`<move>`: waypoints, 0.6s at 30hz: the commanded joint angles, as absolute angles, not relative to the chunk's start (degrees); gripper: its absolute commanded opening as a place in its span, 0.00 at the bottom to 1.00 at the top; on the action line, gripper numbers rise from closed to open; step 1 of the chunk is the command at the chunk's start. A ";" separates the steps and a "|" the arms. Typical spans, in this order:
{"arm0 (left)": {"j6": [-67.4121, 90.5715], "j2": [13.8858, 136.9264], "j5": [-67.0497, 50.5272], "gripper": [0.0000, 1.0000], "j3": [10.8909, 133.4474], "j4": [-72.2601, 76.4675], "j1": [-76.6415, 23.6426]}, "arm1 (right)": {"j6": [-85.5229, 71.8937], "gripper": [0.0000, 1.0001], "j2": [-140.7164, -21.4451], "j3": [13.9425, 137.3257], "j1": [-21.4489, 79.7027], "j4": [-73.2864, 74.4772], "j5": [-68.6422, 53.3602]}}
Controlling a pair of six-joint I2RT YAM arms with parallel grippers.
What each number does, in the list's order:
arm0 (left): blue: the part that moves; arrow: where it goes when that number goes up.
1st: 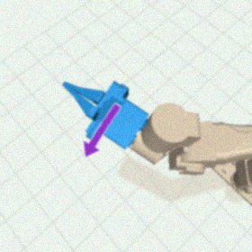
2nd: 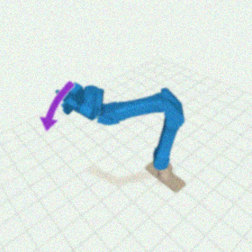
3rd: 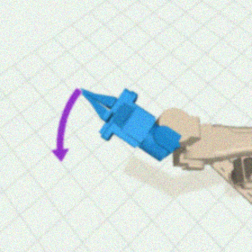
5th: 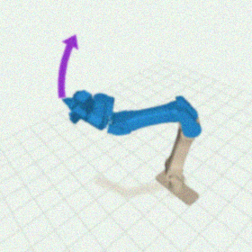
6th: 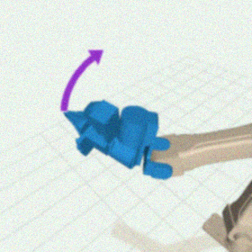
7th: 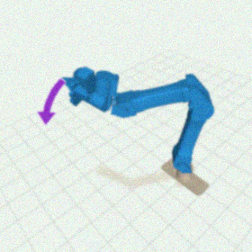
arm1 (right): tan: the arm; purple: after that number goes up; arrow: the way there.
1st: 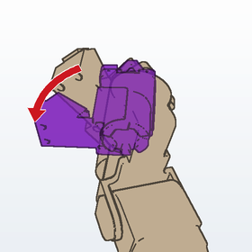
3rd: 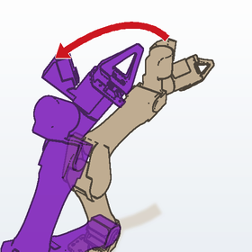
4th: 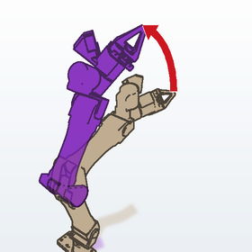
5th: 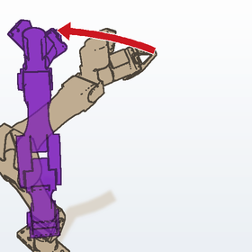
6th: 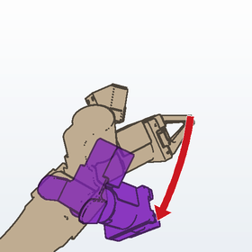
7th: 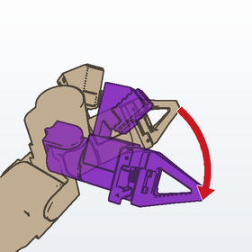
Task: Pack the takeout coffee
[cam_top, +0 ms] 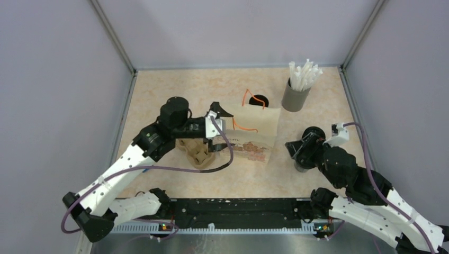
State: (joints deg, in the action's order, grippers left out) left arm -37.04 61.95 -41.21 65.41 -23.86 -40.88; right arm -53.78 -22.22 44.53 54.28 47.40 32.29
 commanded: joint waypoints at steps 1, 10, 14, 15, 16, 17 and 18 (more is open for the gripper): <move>-27.34 53.76 -33.60 0.99 62.82 -18.77 -41.08 | -53.41 0.84 -24.05 43.16 54.84 45.95 34.80; 1.45 41.41 4.10 0.99 59.92 -28.00 -41.04 | -52.41 0.83 -29.36 44.10 54.84 44.46 29.36; 8.02 39.89 7.92 0.99 55.78 -32.42 -41.05 | -50.69 0.83 -30.93 43.77 54.85 44.29 27.11; 10.91 39.37 11.19 0.99 53.92 -32.39 -41.05 | -50.25 0.82 -31.26 43.55 54.86 44.42 26.53; 12.95 39.11 15.02 0.99 52.45 -32.14 -41.03 | -49.94 0.82 -31.33 43.37 54.85 44.61 26.13; 14.89 39.02 18.77 0.99 50.93 -31.59 -41.00 | -49.67 0.82 -31.26 43.27 54.84 44.76 25.74; 17.01 39.13 22.19 0.99 49.66 -30.98 -41.04 | -49.19 0.82 -30.99 43.06 54.87 44.48 25.29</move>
State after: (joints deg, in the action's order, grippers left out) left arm 4.91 39.00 6.00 54.26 -28.97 -40.97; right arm -51.66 -30.98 42.76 54.28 46.06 28.03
